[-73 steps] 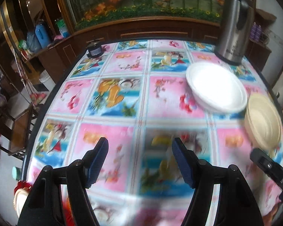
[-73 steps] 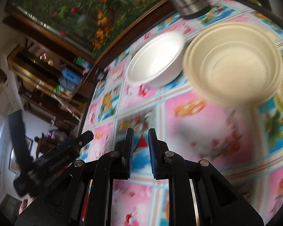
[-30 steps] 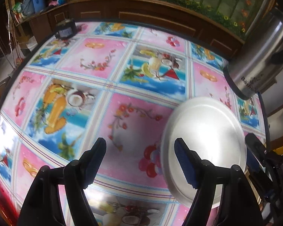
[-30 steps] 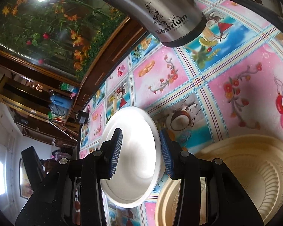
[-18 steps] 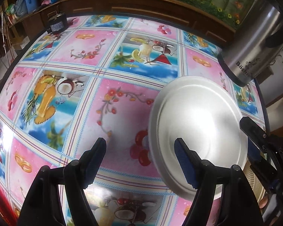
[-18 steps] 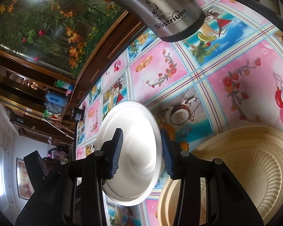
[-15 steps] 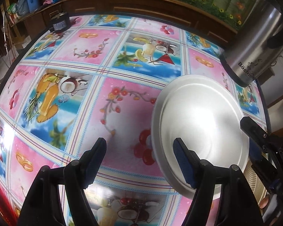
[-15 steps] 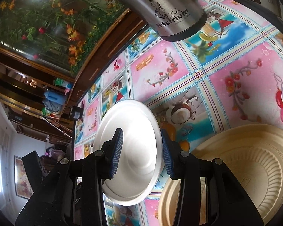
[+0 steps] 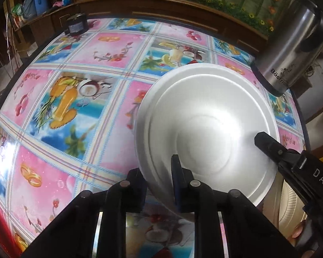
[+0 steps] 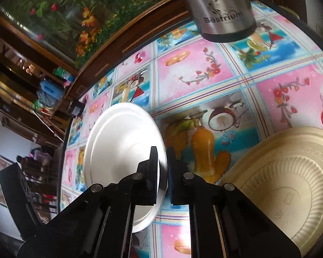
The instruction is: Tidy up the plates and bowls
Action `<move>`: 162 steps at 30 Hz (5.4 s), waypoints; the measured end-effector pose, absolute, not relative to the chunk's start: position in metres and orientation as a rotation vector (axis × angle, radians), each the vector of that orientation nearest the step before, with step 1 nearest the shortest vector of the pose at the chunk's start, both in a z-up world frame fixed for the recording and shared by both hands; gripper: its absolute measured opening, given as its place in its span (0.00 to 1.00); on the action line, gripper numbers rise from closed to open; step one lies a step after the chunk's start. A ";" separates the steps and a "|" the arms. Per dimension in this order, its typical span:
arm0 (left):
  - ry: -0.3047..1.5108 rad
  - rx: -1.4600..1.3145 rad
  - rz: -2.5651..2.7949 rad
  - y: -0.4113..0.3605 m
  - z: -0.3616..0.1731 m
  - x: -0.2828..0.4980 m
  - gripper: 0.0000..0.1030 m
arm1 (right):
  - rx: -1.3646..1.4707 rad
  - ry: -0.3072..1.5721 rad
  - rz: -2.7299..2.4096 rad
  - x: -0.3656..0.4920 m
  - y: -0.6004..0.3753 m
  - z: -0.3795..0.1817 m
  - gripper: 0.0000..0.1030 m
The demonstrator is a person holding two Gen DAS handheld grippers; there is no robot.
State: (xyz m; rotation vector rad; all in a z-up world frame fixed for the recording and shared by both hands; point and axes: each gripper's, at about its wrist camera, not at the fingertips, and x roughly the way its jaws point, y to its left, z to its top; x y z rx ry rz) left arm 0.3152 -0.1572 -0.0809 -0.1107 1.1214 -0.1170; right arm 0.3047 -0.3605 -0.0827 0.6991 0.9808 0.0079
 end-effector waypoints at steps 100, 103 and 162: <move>0.770 -0.207 0.164 0.165 -0.022 0.054 0.19 | 0.548 1.119 0.563 0.140 -0.001 -0.027 0.09; 0.781 -0.209 0.174 0.169 -0.024 0.055 0.19 | 0.548 1.132 0.568 0.140 0.004 -0.030 0.09; 0.885 -0.117 0.218 0.177 -0.051 0.058 0.21 | 0.575 1.219 0.586 0.138 0.023 -0.057 0.12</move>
